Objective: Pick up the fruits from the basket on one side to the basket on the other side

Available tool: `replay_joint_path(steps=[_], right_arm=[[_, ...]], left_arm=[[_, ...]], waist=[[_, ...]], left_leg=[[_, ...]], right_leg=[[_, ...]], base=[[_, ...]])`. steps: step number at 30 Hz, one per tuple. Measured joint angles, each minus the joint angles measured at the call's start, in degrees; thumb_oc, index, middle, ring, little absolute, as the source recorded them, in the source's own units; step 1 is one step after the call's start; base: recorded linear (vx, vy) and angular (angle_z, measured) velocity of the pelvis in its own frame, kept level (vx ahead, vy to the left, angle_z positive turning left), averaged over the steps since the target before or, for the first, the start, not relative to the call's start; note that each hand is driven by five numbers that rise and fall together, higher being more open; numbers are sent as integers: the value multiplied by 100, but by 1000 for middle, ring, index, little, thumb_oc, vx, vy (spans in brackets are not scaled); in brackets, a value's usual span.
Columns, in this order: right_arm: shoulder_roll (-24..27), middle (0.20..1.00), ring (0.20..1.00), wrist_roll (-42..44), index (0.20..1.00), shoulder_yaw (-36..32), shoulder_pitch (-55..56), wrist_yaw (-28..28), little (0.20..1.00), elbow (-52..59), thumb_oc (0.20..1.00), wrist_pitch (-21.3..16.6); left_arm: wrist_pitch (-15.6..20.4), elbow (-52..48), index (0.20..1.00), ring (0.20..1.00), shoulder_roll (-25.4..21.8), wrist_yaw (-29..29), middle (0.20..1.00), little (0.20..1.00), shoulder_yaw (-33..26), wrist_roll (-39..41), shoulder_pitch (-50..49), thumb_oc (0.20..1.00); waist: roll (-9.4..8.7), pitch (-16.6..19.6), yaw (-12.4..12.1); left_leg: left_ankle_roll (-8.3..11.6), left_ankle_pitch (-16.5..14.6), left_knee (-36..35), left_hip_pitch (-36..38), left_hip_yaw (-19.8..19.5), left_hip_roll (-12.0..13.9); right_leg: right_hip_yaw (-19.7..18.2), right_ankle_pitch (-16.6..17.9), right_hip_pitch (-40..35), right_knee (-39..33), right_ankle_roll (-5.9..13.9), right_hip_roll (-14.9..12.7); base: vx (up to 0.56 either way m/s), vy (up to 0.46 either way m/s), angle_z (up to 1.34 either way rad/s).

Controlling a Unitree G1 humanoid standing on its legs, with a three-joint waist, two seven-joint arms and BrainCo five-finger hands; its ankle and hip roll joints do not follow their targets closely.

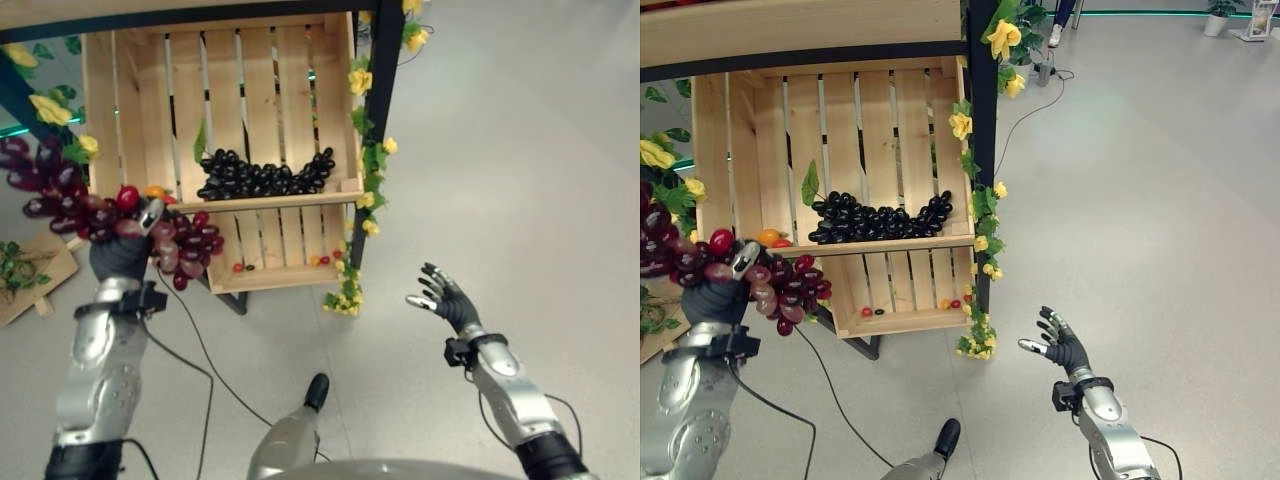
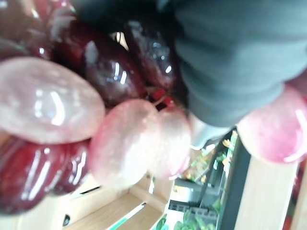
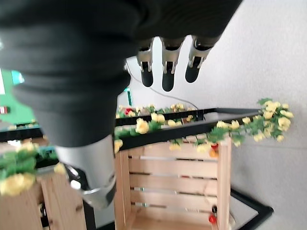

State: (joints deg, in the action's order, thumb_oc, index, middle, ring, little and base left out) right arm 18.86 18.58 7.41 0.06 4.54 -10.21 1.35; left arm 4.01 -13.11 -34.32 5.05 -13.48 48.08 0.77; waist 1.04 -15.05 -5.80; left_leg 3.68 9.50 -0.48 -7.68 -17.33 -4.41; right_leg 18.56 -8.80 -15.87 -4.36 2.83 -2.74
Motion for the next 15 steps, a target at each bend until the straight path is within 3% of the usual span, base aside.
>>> replay_joint_path(steps=[2, 4, 7, 13, 15], right_arm=[[0, 1000, 1000, -6, 1000, 54, -23, 21, 1000, -5, 1000, 8], [3, 1000, 1000, -9, 1000, 164, -114, 44, 1000, -113, 1000, 13], [-16, 1000, 1000, -47, 1000, 309, -214, 65, 1000, -248, 1000, 26], [-101, 1000, 1000, -118, 1000, 705, -345, 110, 1000, -706, 1000, 118], [-102, 1000, 1000, -117, 1000, 787, -368, 112, 1000, -784, 1000, 124]], left_arm=[[12, 202, 200, 200, -254, 11, 200, 200, 32, 32, 168, 200], [12, 900, 200, 200, -867, 45, 200, 200, 271, 75, 559, 200], [-6, 1487, 200, 200, -1417, 101, 200, 200, 465, 135, 952, 200], [-274, 3596, 200, 200, -2828, -19, 200, 200, 2001, 270, 2782, 200], [-339, 4195, 200, 200, -2991, -92, 200, 200, 2458, 199, 3453, 200]], waist=[[5, 9, -6], [-1, 56, 15], [5, 141, 44], [-95, 450, 236], [-119, 486, 266]], left_leg=[[-4, 4, -1, -6, -11, -11], [-5, 5, -4, -15, -29, -17], [-12, 10, -8, -62, -34, -34], [-45, 37, -52, -125, -28, -50], [-55, 45, -62, -128, -12, -54]], right_leg=[[18, 0, -5, -4, 0, -4], [60, -3, -3, -10, 5, -9], [76, -9, 33, -16, 12, -22], [102, -21, 130, -6, 25, -56], [82, -27, 139, 6, 36, -75]], base=[[40, 19, 5], [50, 29, 5], [65, 25, 4], [57, 39, 1], [81, 61, -7]])
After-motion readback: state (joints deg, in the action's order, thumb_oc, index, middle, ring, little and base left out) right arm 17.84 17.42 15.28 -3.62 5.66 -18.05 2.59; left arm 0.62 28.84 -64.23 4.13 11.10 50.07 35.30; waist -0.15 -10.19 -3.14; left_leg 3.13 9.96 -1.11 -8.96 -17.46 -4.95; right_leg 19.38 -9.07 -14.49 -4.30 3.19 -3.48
